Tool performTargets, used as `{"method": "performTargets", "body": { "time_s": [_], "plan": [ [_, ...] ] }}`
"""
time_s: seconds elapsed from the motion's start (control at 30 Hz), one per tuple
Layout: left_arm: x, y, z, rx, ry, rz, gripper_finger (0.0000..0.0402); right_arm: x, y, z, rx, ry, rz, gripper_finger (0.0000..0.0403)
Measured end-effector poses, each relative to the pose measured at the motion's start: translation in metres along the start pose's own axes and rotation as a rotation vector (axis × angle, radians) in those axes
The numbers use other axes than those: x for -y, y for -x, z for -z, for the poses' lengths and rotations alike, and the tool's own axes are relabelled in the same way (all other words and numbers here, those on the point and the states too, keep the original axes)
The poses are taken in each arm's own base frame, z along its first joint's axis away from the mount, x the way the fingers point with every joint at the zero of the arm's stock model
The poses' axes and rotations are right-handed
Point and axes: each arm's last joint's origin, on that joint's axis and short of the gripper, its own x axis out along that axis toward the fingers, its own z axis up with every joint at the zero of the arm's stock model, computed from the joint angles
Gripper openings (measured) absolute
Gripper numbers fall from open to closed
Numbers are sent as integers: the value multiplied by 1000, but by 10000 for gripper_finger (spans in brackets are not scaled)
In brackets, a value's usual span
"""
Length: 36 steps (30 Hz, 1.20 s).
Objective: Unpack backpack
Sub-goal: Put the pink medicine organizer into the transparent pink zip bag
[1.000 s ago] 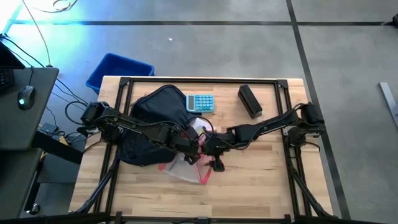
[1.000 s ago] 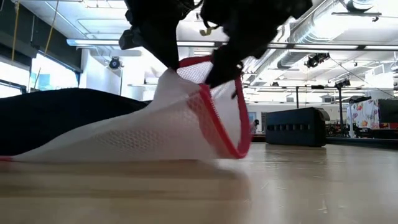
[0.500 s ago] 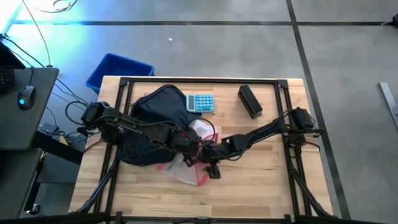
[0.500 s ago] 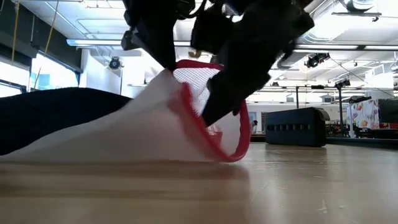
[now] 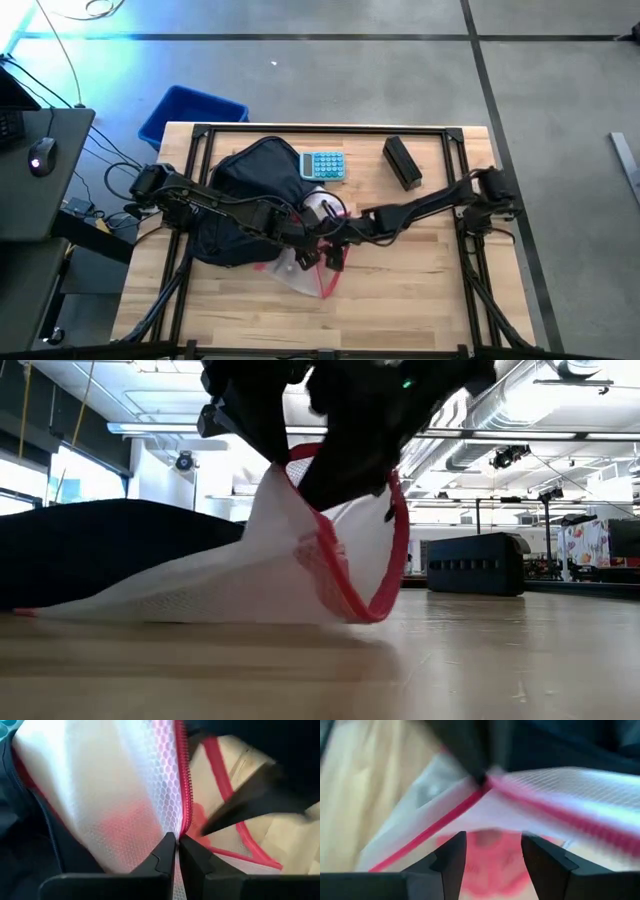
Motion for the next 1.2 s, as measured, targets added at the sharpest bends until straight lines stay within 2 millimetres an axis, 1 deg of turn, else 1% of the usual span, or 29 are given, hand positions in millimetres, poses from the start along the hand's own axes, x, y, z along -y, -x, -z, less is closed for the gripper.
{"method": "performTargets", "body": {
  "time_s": [0.1,0.17,0.23,0.33,0.4,0.53,0.63,0.77,0.87,0.97,1.03,1.1,1.2],
  "plan": [
    [0,0,0,-2,-1,-3,0,-4,12,2,-85,28,-148,169],
    [0,0,0,-1,-2,-5,0,-5,13,7,-156,39,-221,169],
    [0,0,0,0,-2,-6,0,-7,8,16,-228,66,-235,169],
    [0,-1,1,-2,-3,-8,0,-11,-3,27,-279,110,-226,169],
    [0,-1,1,-3,-3,-8,0,-13,-12,33,-290,116,-176,169],
    [1,-1,2,-16,-30,4,0,-14,-31,41,-264,81,-48,169],
    [2,0,3,-24,-38,22,0,-15,-42,37,-179,20,-47,169],
    [4,0,2,-16,-28,34,0,-18,-44,23,-30,10,-84,169],
    [3,0,3,-20,0,28,0,-13,-44,22,-40,-27,-70,169],
    [3,0,3,-9,35,13,0,-11,-35,24,-107,-40,-76,169],
    [2,0,2,-3,51,6,0,-15,-24,24,-145,-14,-103,169],
    [2,0,2,2,63,3,0,-19,-7,20,-158,27,-137,169],
    [2,0,1,19,65,-7,0,-23,25,13,-158,94,-173,169]
  ]
}}
